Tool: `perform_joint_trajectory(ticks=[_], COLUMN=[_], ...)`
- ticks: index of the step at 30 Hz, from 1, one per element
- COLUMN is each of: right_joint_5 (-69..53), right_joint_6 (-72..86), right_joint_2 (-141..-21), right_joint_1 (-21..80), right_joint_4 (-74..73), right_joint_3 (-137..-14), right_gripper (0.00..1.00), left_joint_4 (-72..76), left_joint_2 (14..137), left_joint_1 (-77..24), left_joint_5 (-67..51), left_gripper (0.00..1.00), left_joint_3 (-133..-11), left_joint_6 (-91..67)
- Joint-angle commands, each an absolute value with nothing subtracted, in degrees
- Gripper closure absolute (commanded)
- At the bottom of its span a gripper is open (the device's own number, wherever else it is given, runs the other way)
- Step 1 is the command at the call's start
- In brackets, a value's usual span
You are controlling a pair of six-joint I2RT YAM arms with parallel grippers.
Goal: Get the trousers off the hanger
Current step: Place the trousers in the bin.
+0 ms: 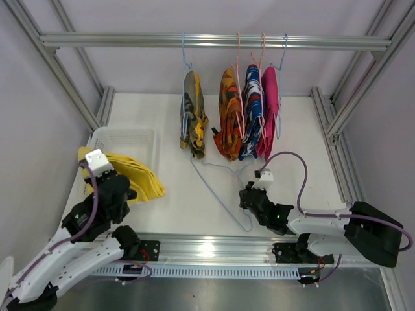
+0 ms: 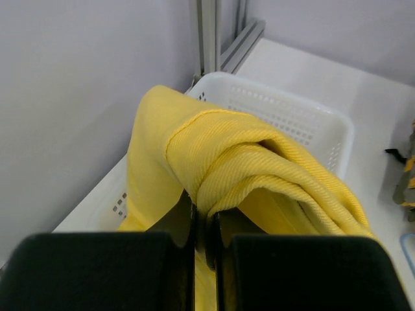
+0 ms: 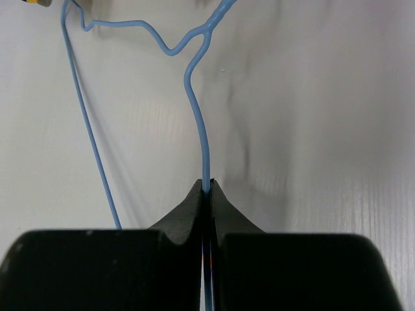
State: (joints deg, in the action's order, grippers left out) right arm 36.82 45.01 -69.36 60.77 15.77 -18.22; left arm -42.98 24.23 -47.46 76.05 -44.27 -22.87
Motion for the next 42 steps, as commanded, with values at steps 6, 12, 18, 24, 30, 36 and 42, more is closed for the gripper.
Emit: perform_joint_trajectory(ticks=[6,12,18,24,30,36,42], right_joint_5=[39.82,38.68,37.18,36.83,37.09,37.18,37.53], right_joint_6=[46.05,46.05,46.58,46.76,47.02,47.29,46.93], right_joint_2=[-62.93,-63.02,-60.74,-56.17,-54.58,-55.02,-54.84], right_joint_1=[60.12,59.59,59.5,59.5,59.5,59.59,59.5], right_joint_4=[18.8,20.39,20.3,18.28,17.75,17.93,17.32], right_joint_3=[-14.42,-12.57,-10.29,-8.35,-7.3,-7.12,-7.29], right_gripper=[1.0,1.0,1.0,1.0,1.0,1.0,1.0], left_joint_4=[-36.14,-29.62,-26.2,-24.43,-22.76,-21.62,-22.4], left_joint_2=[38.14,44.55,52.46,60.1,67.31,74.09,78.75], left_joint_1=[-37.53,-34.37,-29.28,-24.0,-23.82,-23.38,-22.24], left_joint_5=[63.9,61.7,58.1,54.5,54.41,54.05,50.63], left_gripper=[0.99,0.77,0.85,0.99,0.98,0.99,0.01], left_joint_3=[-50.45,-52.29,-53.87,-57.38,-64.15,-68.99,-70.84], left_joint_6=[-26.28,-23.91,-23.55,-24.35,-21.36,-19.25,-19.33])
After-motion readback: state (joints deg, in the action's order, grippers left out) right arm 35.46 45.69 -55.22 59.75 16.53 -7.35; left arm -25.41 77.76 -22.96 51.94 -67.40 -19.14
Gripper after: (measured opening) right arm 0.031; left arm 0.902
